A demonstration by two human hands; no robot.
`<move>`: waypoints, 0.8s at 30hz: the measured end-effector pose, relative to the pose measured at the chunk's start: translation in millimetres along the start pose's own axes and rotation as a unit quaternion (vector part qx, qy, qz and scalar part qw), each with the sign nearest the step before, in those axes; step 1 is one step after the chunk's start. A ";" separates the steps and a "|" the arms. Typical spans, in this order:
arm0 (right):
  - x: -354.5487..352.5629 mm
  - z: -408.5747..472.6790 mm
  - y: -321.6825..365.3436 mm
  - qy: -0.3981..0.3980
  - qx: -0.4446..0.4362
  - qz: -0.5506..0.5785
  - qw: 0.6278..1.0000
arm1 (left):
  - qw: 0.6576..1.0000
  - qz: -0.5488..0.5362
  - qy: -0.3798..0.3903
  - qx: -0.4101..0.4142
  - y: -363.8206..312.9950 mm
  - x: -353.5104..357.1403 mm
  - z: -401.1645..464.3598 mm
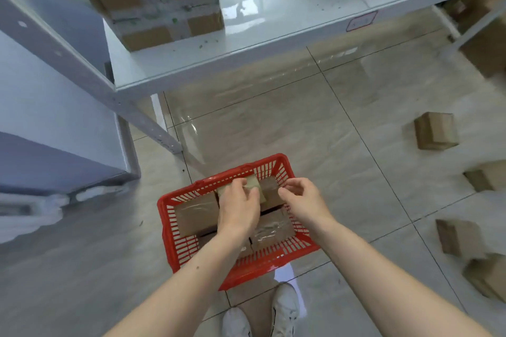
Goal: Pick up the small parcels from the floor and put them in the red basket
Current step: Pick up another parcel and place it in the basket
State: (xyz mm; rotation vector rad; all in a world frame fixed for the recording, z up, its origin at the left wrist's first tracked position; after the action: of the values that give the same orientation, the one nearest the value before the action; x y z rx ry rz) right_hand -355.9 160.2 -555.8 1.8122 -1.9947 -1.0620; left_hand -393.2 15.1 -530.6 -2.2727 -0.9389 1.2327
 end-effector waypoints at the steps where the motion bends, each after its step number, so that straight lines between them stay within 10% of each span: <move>1: -8.8 -7.2 3.5 0.002 -0.001 0.009 1.000 | 1.000 0.003 0.001 0.011 -11.1 0.0 -4.2; 24: -334.3 -91.9 -139.3 -0.151 0.060 0.161 0.974 | 0.982 0.045 0.160 0.089 -193.3 242.0 -153.6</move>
State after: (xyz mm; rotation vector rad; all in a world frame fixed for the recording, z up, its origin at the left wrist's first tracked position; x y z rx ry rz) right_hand -126.7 447.0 -486.2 1.3723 -2.4717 -1.1884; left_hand -241.5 320.0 -471.2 -2.2980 -0.5917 0.9065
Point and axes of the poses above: each hand's wrist, its own z-axis towards the middle knuckle, its own x-axis out of the palm, y = z × x, the point moved 3 cm from there along z, towards the middle knuckle, and after that the axes turned 2 degrees about x, right-handed, at the moved point
